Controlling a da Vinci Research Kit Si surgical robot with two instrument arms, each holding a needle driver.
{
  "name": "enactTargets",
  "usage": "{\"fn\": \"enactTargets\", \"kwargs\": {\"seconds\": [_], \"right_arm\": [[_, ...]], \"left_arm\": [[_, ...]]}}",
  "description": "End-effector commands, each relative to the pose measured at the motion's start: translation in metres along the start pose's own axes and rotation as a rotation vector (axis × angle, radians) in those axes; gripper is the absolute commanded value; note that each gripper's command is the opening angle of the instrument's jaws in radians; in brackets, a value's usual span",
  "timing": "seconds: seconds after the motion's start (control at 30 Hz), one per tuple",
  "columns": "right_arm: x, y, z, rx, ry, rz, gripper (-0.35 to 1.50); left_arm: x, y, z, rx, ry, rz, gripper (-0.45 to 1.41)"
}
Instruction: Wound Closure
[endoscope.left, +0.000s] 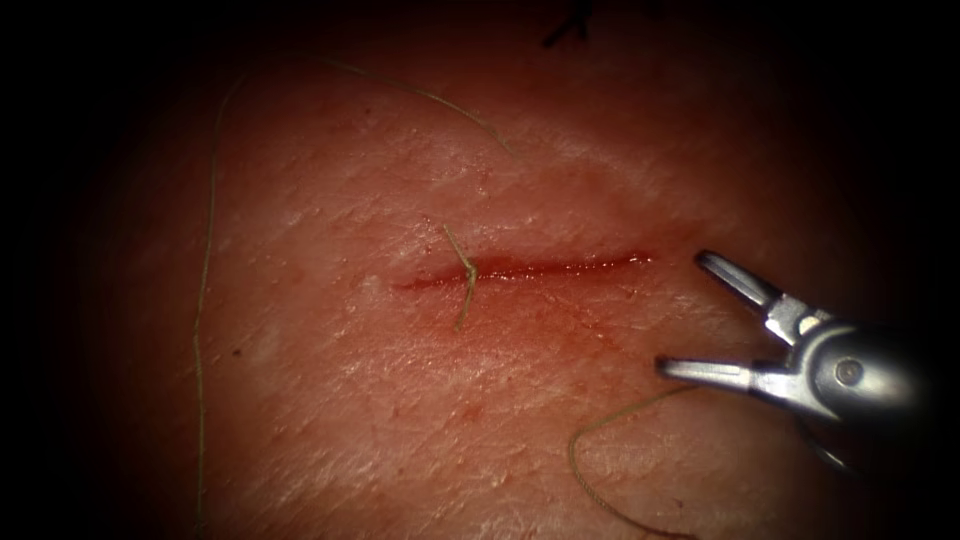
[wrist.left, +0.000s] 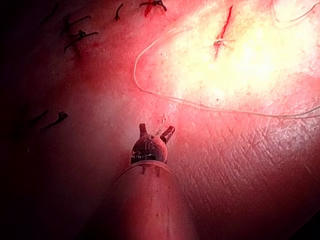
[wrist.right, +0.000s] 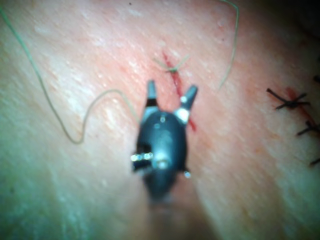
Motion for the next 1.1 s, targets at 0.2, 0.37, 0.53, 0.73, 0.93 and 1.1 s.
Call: {"fn": "enactTargets", "kwargs": {"seconds": [0.2, 0.37, 0.53, 0.73, 0.93, 1.1], "right_arm": [[0.0003, 0.0038, -0.0032, -0.010, -0.032, 0.013, 1.20], [-0.0003, 0.0046, -0.0053, -0.010, -0.100, 0.002, 1.20], [-0.0006, 0.0048, -0.0062, -0.036, -0.121, -0.001, 1.20], [-0.0007, 0.0041, -0.0065, -0.038, -0.160, -0.008, 1.14], [-0.0012, 0.0028, -0.0061, -0.025, -0.178, -0.006, 1.13], [-0.0015, 0.0017, -0.0048, -0.016, -0.185, -0.005, 1.13]], "left_arm": [[0.0106, 0.0092, 0.0045, -0.133, 0.069, 0.035, 0.62], [0.0167, 0.0169, 0.0132, -0.258, 0.042, 0.075, 0.64], [0.0187, 0.0202, 0.0200, -0.330, 0.023, 0.133, 0.62], [0.0192, 0.0222, 0.0267, -0.358, -0.007, 0.139, 0.59], [0.0182, 0.0224, 0.0315, -0.344, -0.066, 0.148, 0.61], [0.0167, 0.0230, 0.0349, -0.344, -0.095, 0.128, 0.61]]}}
